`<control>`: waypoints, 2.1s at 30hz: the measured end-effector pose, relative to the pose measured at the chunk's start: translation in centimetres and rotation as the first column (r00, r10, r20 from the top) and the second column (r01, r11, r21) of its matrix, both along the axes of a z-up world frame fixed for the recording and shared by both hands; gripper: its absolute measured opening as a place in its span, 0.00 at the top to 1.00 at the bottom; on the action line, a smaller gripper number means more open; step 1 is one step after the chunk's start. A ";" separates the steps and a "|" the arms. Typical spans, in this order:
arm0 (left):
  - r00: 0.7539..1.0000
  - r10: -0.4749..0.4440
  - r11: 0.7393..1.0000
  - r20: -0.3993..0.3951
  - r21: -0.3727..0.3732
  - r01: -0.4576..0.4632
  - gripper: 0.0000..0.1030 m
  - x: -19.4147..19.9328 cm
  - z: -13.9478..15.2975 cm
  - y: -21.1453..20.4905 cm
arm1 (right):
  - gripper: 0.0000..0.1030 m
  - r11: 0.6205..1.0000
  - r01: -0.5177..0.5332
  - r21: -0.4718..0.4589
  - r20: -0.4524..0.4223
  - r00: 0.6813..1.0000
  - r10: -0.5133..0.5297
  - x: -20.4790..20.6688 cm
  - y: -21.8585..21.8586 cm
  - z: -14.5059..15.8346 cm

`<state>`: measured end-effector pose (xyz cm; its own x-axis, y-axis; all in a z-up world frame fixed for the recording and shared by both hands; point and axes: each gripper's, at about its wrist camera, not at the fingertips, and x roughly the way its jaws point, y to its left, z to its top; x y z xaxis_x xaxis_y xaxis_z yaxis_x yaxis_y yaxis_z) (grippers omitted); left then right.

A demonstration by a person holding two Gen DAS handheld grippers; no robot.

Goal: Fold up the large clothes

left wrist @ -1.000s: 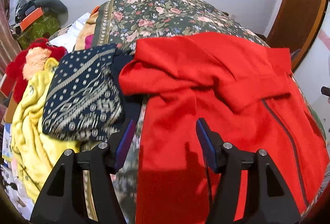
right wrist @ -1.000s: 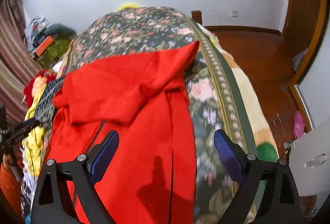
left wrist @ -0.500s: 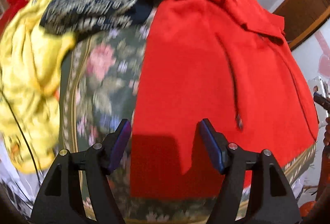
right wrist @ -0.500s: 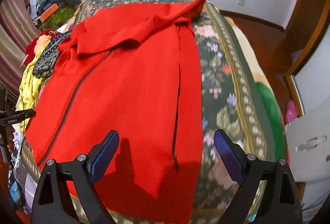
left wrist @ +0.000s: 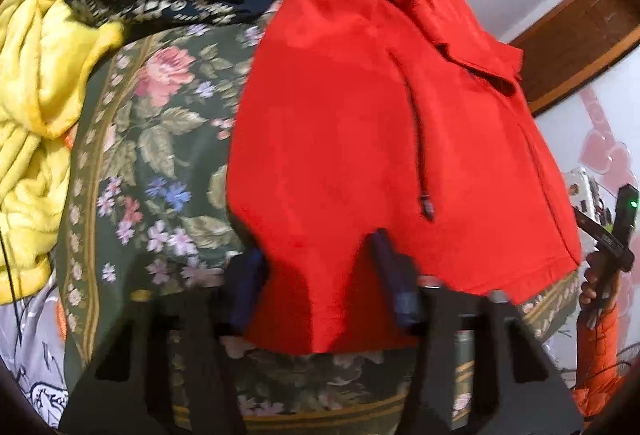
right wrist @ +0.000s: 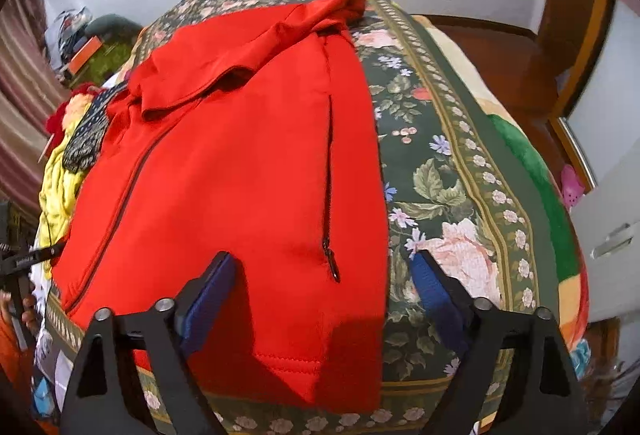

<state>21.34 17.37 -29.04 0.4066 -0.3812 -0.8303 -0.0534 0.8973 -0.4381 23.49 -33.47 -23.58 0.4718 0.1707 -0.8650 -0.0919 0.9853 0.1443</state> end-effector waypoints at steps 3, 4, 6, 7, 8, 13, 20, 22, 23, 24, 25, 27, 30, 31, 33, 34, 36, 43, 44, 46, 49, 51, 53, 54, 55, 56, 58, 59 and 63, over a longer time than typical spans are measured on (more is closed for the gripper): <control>1.000 -0.005 1.000 0.017 -0.015 0.005 0.83 0.3 0.4 -0.4 | 0.40 1.000 0.023 0.014 0.012 1.000 -0.023 -0.1 -0.2 0.1; 1.000 -0.005 1.000 0.019 0.001 0.005 0.90 0.4 0.5 -0.6 | 0.50 1.000 0.021 0.018 0.014 1.000 -0.022 -0.1 -0.2 0.2; 1.000 0.001 1.000 0.020 0.009 -0.001 0.93 0.6 0.7 -0.7 | 0.68 0.999 0.000 0.036 0.011 1.000 -0.001 -0.1 -0.1 0.4; 1.000 0.008 1.000 0.026 0.003 -0.008 0.94 0.8 1.0 -0.7 | 0.75 0.999 -0.011 0.040 0.008 1.000 0.011 0.0 0.1 0.5; 0.999 0.012 1.000 0.034 0.001 -0.012 0.94 0.9 1.3 -0.7 | 0.80 0.998 -0.034 0.056 0.002 0.999 0.034 0.0 0.3 0.6; 0.993 0.014 1.000 0.121 0.022 -0.016 0.95 1.5 4.2 -0.9 | 0.88 0.987 -0.099 0.129 -0.020 0.995 0.102 0.6 1.6 0.9; 0.968 0.017 0.999 0.251 0.041 -0.028 0.95 3.7 9.4 -1.0 | 0.89 0.969 -0.155 0.194 0.013 0.988 0.155 2.9 3.8 2.5; 0.955 0.009 0.997 0.296 0.064 -0.030 0.95 4.8 11.1 -1.1 | 0.90 0.967 -0.161 0.198 0.044 0.987 0.156 4.1 3.9 3.7; 0.950 0.009 0.997 0.313 0.070 -0.033 0.95 5.1 11.8 -1.1 | 0.90 0.966 -0.167 0.198 0.058 0.986 0.159 4.6 3.9 4.2; 0.945 0.009 0.997 0.326 0.074 -0.035 0.95 5.4 12.4 -1.0 | 0.90 0.964 -0.181 0.194 0.077 0.983 0.168 5.3 3.9 4.8; 0.939 0.009 0.995 0.344 0.087 -0.042 0.95 6.3 13.2 -1.0 | 0.90 0.966 -0.185 0.182 0.098 0.981 0.169 6.1 4.0 5.5; 0.929 0.008 0.991 0.369 0.121 -0.056 0.95 7.8 14.2 -1.1 | 0.90 0.968 -0.192 0.161 0.126 0.977 0.173 7.7 4.1 6.6; 0.915 0.015 0.983 0.402 0.163 -0.087 0.95 10.5 15.4 -1.1 | 0.90 0.975 -0.189 0.116 0.161 0.972 0.170 10.5 4.3 7.8; 0.914 0.023 0.981 0.406 0.168 -0.099 0.95 11.7 15.7 -1.0 | 0.90 0.978 -0.182 0.105 0.168 0.972 0.163 11.8 4.3 8.0; 0.913 0.040 0.979 0.405 0.169 -0.118 0.96 13.8 16.0 -0.7 | 0.90 0.982 -0.165 0.094 0.179 0.973 0.146 14.2 4.1 8.4; 0.914 0.057 0.977 0.402 0.166 -0.134 0.96 15.5 16.2 -0.4 | 0.90 0.983 -0.154 0.094 0.186 0.973 0.135 15.6 3.9 8.6; 0.914 0.074 0.973 0.400 0.173 -0.154 0.96 18.1 16.3 -0.2 | 0.90 0.989 -0.119 0.084 0.206 0.973 0.100 18.6 3.7 8.8; 0.917 0.166 0.940 0.362 0.223 -0.258 0.96 27.7 13.3 1.6 | 0.90 0.999 0.007 0.054 0.242 0.970 -0.020 29.5 3.7 6.8; 0.921 0.177 0.935 0.347 0.233 -0.267 0.96 29.0 12.5 1.7 | 0.90 0.998 0.018 0.053 0.236 0.971 -0.029 30.5 3.8 6.4; 0.934 0.186 0.921 0.305 0.278 -0.274 0.96 31.4 10.4 1.9 | 0.90 0.999 0.035 0.034 0.207 0.978 -0.042 33.1 3.8 4.3; 0.953 0.199 0.910 0.229 0.319 -0.267 0.95 34.0 6.5 2.3 | 0.89 0.997 0.056 0.056 0.163 0.984 -0.065 34.9 2.9 1.8; 0.959 0.202 0.911 0.197 0.321 -0.258 0.95 34.6 4.8 2.4 | 0.89 0.991 0.061 0.123 0.136 0.988 -0.078 35.5 1.8 0.8; 0.964 0.209 0.915 0.165 0.316 -0.252 0.94 35.0 3.1 2.5 | 0.89 0.980 0.062 0.191 0.115 0.990 -0.085 35.9 0.7 0.5; 0.965 0.211 0.915 0.154 0.317 -0.250 0.94 35.1 2.6 2.4 | 0.89 0.974 0.059 0.220 0.107 0.991 -0.085 36.0 0.2 0.5; 0.967 0.208 0.913 0.147 0.324 -0.246 0.94 35.3 2.3 2.3 | 0.89 0.970 0.056 0.235 0.106 0.991 -0.083 36.0 -0.2 0.7; 0.971 0.195 0.908 0.142 0.348 -0.233 0.94 35.5 2.0 1.9 | 0.88 0.968 0.055 0.244 0.108 0.991 -0.084 36.0 -0.4 1.1; 0.976 0.169 0.891 0.141 0.402 -0.212 0.94 35.6 2.0 1.1 | 0.87 0.961 0.059 0.269 0.120 0.988 -0.095 35.8 -1.0 2.2; 0.977 0.165 0.885 0.137 0.416 -0.208 0.94 35.7 2.1 0.8 | 0.86 0.957 0.063 0.284 0.127 0.987 -0.103 35.5 -1.2 2.7; 0.982 0.163 0.871 0.097 0.453 -0.189 0.94 36.3 2.2 0.4 | 0.80 0.972 0.213 0.104 0.214 0.949 -0.231 34.7 -2.3 5.5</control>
<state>57.65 17.81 -26.83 0.4805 0.1191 -0.8689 -0.2173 0.9760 0.0136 58.16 -35.78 -18.07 0.6851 0.1030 -0.7211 0.0889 0.9707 0.2232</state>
